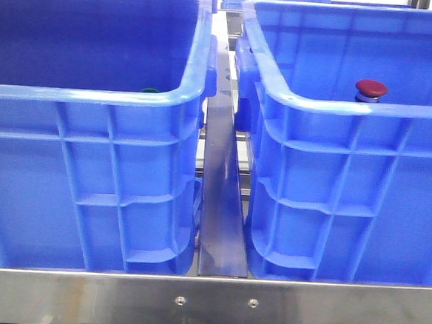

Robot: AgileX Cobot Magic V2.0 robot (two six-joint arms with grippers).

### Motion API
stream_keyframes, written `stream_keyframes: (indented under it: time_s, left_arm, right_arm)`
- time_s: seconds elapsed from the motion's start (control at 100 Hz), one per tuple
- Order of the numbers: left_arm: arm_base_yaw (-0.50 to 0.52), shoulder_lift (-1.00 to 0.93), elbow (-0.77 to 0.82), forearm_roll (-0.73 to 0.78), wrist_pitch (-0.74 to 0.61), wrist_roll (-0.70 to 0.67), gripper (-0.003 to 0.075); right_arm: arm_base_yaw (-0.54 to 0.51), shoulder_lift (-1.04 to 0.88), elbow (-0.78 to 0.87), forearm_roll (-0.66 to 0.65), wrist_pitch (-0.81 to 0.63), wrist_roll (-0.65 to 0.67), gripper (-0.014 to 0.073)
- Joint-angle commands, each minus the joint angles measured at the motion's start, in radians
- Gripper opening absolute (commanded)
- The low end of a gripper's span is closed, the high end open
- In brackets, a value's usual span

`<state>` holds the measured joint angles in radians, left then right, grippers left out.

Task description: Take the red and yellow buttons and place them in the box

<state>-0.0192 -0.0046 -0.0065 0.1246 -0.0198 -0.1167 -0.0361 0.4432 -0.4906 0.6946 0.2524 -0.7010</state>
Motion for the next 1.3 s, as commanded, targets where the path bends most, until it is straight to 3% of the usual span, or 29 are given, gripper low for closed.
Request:
stream_keyframes:
  time_s: [0.0,0.1,0.24,0.66,1.29]
  left_arm:
    - [-0.007,-0.030,0.057,-0.001,-0.081,-0.009,-0.0019]
    - [-0.007,-0.030,0.057,-0.001,-0.081,-0.009,-0.0019]
    - [-0.007,-0.030,0.057,-0.001,-0.081,-0.009,-0.0019]
    - [-0.007,-0.030,0.057,-0.001,-0.081,-0.009,-0.0019]
    - [-0.007,-0.030,0.057,-0.001,-0.081,-0.009,-0.0019]
  right_arm:
    - [0.001,0.004,-0.027,-0.221,-0.052,0.265,-0.0097]
    - [0.001,0.004,-0.027,-0.401,-0.075,0.483,-0.0097]
    - [0.003,0.004,-0.026,-0.555,-0.130,0.635,-0.0097]
    - [0.066,-0.197,0.218,-0.676,-0.396,0.715,-0.0097]
    - [0.071,-0.478,0.499,-0.734,-0.460,0.828,-0.0097]
